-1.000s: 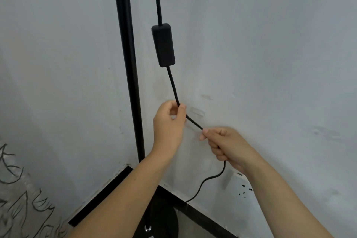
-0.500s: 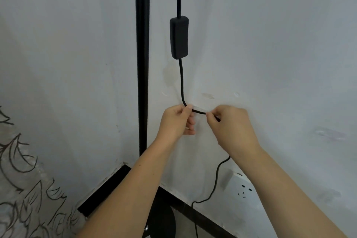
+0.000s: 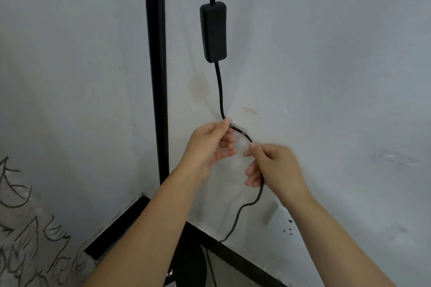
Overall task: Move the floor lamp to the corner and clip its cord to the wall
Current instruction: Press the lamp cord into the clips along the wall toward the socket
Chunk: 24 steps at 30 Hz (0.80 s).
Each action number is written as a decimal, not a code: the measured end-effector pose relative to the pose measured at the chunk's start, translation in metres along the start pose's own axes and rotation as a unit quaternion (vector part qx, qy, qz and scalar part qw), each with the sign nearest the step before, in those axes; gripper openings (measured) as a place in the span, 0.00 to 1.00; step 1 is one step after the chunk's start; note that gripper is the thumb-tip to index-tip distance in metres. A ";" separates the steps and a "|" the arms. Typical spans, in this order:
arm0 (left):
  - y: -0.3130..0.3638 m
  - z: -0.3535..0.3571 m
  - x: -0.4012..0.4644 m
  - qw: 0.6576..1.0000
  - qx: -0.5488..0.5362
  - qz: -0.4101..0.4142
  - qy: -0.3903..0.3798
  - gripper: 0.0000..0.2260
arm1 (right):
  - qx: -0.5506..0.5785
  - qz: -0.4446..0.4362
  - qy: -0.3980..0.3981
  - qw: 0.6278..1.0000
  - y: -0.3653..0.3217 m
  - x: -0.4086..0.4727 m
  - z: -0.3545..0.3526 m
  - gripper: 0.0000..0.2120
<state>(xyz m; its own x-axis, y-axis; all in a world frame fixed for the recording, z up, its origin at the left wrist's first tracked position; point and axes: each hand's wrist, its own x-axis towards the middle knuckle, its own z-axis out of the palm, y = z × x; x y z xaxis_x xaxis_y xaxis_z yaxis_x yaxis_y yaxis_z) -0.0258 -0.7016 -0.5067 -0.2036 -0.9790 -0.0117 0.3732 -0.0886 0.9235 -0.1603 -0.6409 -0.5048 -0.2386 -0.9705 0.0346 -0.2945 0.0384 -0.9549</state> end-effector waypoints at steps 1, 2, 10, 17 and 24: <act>-0.001 0.001 -0.002 1.000 0.022 0.011 0.002 0.12 | 0.029 0.014 -0.025 0.999 0.004 -0.001 0.003 0.16; -0.004 0.003 -0.004 0.998 0.052 0.021 -0.001 0.12 | 0.041 0.026 -0.055 0.997 0.008 -0.004 0.006 0.17; -0.040 0.037 -0.019 0.984 0.152 -0.022 -0.087 0.09 | -0.035 0.110 -0.187 0.976 0.046 -0.041 -0.051 0.19; -0.067 0.078 -0.031 0.992 0.059 -0.060 -0.097 0.11 | -0.136 0.109 -0.015 0.985 0.037 -0.090 -0.162 0.14; -0.062 0.101 -0.041 0.996 0.002 -0.077 -0.052 0.12 | -0.273 -0.076 0.186 0.941 -0.007 -0.107 -0.198 0.09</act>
<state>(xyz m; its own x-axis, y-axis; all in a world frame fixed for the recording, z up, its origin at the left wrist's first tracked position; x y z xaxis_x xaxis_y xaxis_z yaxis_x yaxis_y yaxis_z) -0.1317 -0.6373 -0.5244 -0.3501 -0.9297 -0.1142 0.3266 -0.2354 0.9154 -0.3156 -0.4899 -0.4432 -0.4332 -0.8282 0.3555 -0.7582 0.1217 -0.6406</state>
